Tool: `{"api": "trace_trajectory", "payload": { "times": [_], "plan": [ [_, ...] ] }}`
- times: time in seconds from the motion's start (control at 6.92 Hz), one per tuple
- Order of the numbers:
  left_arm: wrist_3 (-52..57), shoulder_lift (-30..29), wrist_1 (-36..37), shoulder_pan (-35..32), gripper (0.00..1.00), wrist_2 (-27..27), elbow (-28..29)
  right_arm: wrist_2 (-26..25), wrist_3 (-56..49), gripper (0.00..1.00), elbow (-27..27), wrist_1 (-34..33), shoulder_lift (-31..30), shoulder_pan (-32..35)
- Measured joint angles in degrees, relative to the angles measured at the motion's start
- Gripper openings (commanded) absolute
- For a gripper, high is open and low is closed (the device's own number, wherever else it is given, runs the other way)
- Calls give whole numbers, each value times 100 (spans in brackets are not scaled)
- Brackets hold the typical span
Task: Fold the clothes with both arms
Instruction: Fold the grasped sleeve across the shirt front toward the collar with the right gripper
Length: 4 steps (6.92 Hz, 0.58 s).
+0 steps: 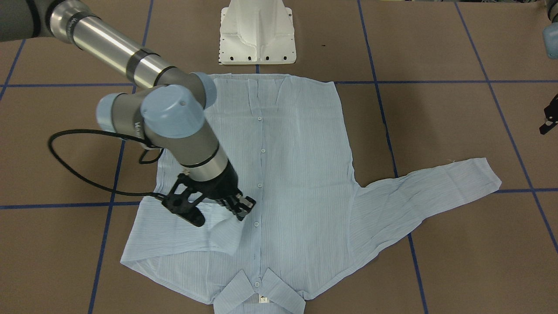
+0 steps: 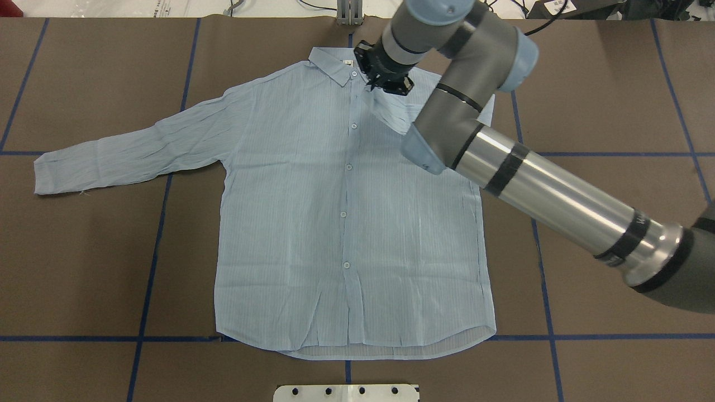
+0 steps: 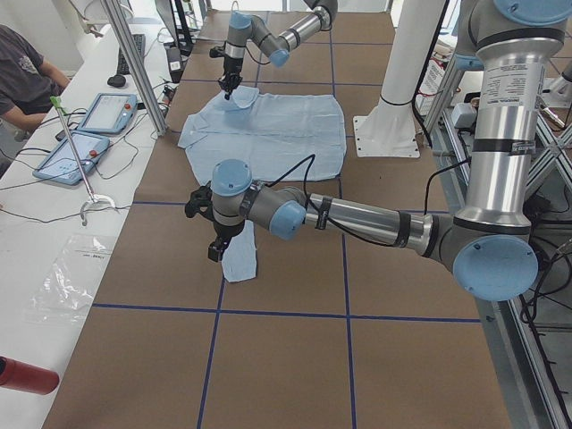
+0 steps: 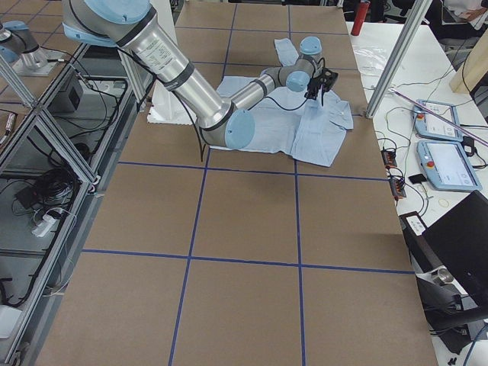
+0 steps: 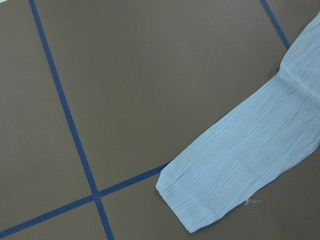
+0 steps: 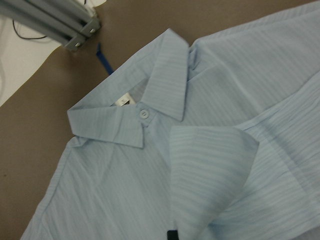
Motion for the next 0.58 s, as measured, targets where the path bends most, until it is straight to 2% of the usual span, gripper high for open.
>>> {"api": "trace_trajectory", "payload": {
  "times": [0.14,0.43,0.58],
  "plan": [
    [-2,0,-29,39,100,0,1,-327,61,0,-399,153,405,-253],
    [-3,0,-52,106,100,0,-7,-742,97,100,-795,354,754,-545],
    [-4,0,-55,117,100,0,-5,-972,100,100,-873,406,806,-670]
  ]
}}
